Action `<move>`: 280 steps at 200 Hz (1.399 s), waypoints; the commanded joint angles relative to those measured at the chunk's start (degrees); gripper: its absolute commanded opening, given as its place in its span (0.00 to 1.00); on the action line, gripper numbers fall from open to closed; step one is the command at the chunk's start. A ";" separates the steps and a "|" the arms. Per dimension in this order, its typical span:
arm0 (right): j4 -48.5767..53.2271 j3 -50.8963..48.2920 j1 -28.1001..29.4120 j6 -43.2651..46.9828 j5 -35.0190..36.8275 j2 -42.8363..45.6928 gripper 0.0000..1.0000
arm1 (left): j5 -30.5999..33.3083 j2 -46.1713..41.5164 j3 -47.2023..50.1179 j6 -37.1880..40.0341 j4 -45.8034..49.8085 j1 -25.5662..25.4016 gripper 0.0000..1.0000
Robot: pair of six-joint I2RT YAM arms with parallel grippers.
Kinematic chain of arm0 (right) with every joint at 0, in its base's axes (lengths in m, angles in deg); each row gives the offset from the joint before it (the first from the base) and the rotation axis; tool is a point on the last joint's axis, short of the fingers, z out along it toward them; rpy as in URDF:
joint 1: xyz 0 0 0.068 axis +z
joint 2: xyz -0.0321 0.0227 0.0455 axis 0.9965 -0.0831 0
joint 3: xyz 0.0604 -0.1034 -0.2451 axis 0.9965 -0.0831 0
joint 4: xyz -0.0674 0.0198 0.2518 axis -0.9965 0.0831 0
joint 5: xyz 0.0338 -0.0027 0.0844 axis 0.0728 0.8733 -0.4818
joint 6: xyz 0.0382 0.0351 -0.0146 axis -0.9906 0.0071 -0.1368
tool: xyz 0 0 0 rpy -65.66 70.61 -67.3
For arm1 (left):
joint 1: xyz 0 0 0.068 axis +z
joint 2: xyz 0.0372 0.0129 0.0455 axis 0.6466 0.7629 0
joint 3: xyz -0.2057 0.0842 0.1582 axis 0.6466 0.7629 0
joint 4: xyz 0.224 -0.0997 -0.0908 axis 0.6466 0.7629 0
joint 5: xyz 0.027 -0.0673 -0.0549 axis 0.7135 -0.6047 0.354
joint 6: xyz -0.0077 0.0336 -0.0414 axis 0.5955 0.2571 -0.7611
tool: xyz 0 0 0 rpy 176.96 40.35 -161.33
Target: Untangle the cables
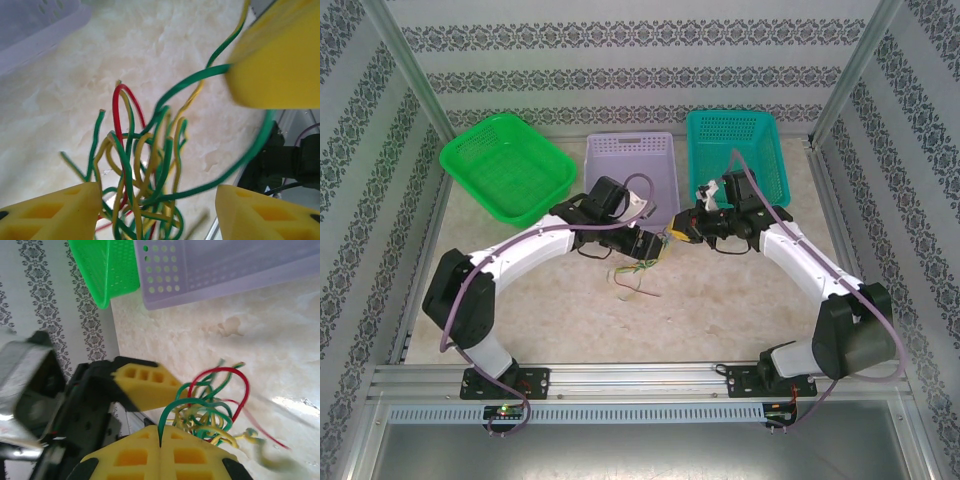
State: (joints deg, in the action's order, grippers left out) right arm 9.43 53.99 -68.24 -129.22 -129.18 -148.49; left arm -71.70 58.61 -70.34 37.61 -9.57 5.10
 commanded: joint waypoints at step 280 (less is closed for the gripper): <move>1.67 -1.06 -11.95 11.01 15.91 20.09 0.00 | 33.20 -4.53 0.85 2.32 20.37 0.11 0.34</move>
State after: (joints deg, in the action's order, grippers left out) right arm 12.84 55.94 -82.40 -124.92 -116.48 -129.71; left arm -43.04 55.48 -67.35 38.40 4.26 5.10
